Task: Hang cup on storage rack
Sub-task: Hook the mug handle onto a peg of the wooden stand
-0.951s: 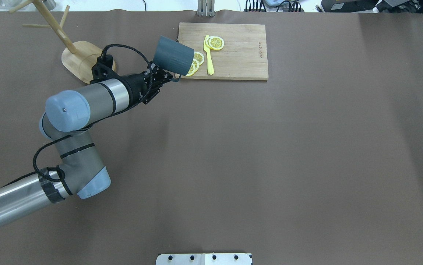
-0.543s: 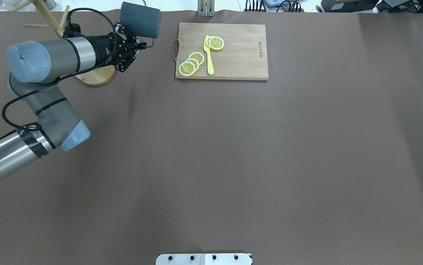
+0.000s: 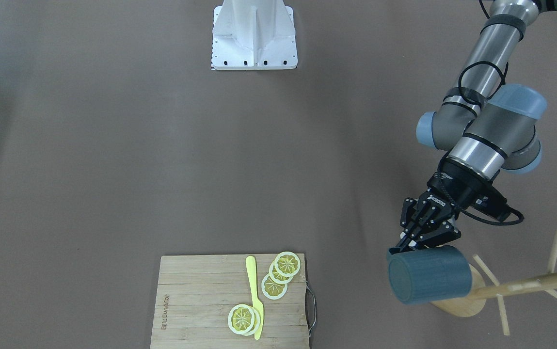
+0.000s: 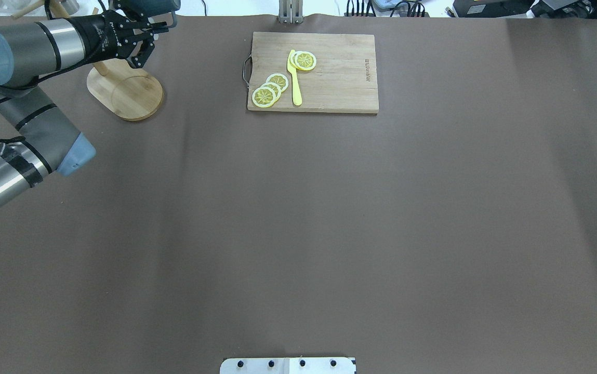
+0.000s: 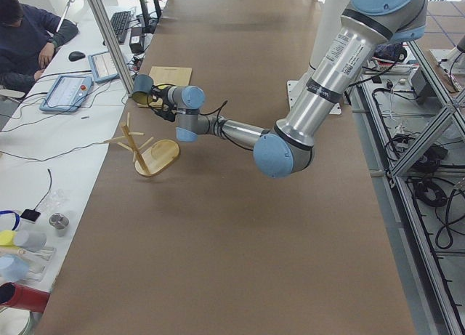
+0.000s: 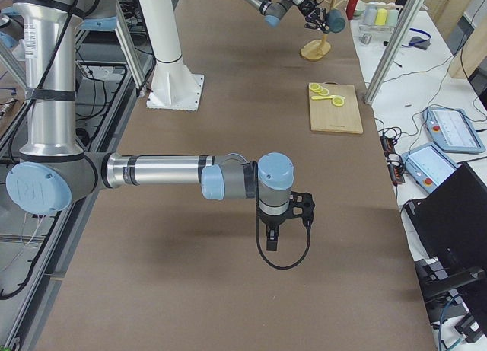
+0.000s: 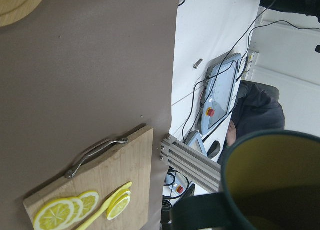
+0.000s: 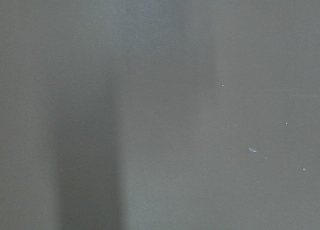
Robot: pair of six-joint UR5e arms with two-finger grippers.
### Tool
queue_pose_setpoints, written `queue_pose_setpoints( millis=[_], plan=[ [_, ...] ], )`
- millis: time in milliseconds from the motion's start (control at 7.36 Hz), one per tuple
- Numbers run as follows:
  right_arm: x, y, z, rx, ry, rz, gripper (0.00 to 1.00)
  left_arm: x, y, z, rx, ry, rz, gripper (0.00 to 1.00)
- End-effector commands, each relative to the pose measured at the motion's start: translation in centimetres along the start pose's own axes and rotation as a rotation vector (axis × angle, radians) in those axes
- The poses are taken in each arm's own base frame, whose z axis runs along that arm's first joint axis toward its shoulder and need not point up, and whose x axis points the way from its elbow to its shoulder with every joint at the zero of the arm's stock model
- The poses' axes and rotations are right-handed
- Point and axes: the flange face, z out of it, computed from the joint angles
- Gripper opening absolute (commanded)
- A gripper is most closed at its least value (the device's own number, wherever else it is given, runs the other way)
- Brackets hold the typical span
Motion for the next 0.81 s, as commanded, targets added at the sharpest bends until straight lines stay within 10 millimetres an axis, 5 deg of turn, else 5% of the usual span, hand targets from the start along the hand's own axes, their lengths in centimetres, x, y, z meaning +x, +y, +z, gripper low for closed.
queue_pose_setpoints(
  millis=[0,679],
  plan=[
    [-0.1,-0.2,-0.2,0.005,0.004,-0.004,1.00,1.8,-3.3,-1.4,-0.015,0.048,-0.180,0.00],
    [-0.2,-0.2,-0.3,0.007,0.005,-0.006,1.00,0.9,-6.6,-2.5,-0.045,0.064,-0.283,0.00]
  ],
)
